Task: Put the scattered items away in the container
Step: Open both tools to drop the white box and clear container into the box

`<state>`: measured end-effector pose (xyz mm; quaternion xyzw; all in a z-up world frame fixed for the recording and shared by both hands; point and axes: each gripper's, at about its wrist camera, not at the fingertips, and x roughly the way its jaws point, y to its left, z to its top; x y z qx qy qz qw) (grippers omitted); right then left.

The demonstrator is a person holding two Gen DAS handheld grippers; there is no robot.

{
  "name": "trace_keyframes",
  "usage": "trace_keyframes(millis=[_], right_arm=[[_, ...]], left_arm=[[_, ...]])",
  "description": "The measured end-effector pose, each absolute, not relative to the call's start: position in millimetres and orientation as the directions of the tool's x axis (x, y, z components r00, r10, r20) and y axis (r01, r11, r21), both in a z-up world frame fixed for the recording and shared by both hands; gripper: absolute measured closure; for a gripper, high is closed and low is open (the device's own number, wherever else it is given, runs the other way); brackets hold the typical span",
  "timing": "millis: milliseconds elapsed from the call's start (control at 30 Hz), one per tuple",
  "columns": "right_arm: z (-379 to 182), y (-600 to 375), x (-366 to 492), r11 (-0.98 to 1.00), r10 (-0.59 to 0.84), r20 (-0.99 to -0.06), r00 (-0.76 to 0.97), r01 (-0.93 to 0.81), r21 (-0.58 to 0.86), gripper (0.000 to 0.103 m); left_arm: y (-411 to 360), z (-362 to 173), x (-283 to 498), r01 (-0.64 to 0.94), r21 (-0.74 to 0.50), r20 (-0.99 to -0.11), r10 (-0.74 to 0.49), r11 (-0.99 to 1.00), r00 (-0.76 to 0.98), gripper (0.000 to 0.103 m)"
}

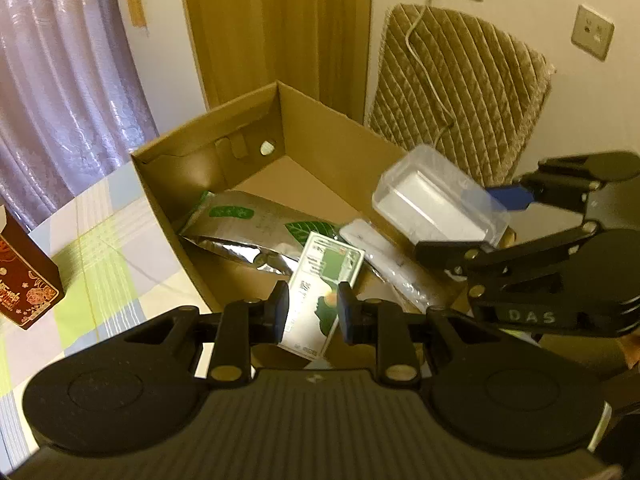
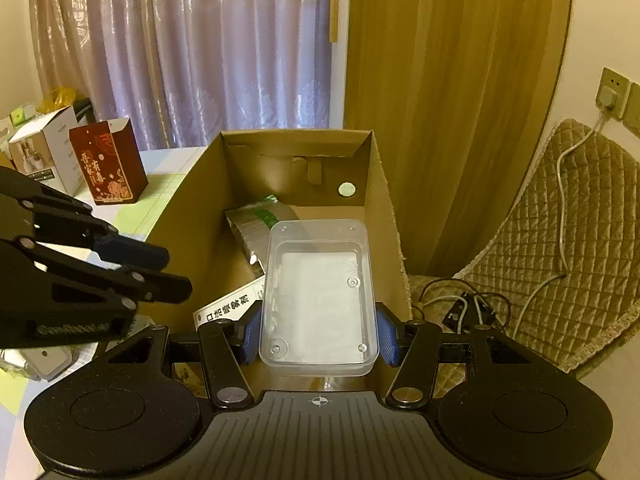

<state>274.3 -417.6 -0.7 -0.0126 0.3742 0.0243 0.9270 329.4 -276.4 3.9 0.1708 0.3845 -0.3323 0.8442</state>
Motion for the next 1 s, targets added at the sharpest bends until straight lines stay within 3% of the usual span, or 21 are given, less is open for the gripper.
trace_keyframes(millis=[400, 500, 1000], right_arm=[[-8.3, -406.6, 286.7, 0.997, 0.060, -0.693, 0.719, -0.081, 0.003, 0.044], [-8.6, -407.1, 284.0, 0.997, 0.060, -0.683, 0.728, -0.079, 0.004, 0.016], [-7.6, -403.3, 274.0, 0.998, 0.048, -0.700, 0.712, -0.069, -0.002, 0.016]], left_arm=[[-246.0, 13.7, 332.5, 0.649, 0.016, -0.742, -0.426, 0.761, 0.518, 0.082], [-240.8, 11.7, 330.7, 0.644, 0.013, -0.745, -0.422, 0.765, 0.517, 0.082], [-224.0, 3.0, 317.4, 0.629, -0.007, -0.761, -0.412, 0.777, 0.501, 0.082]])
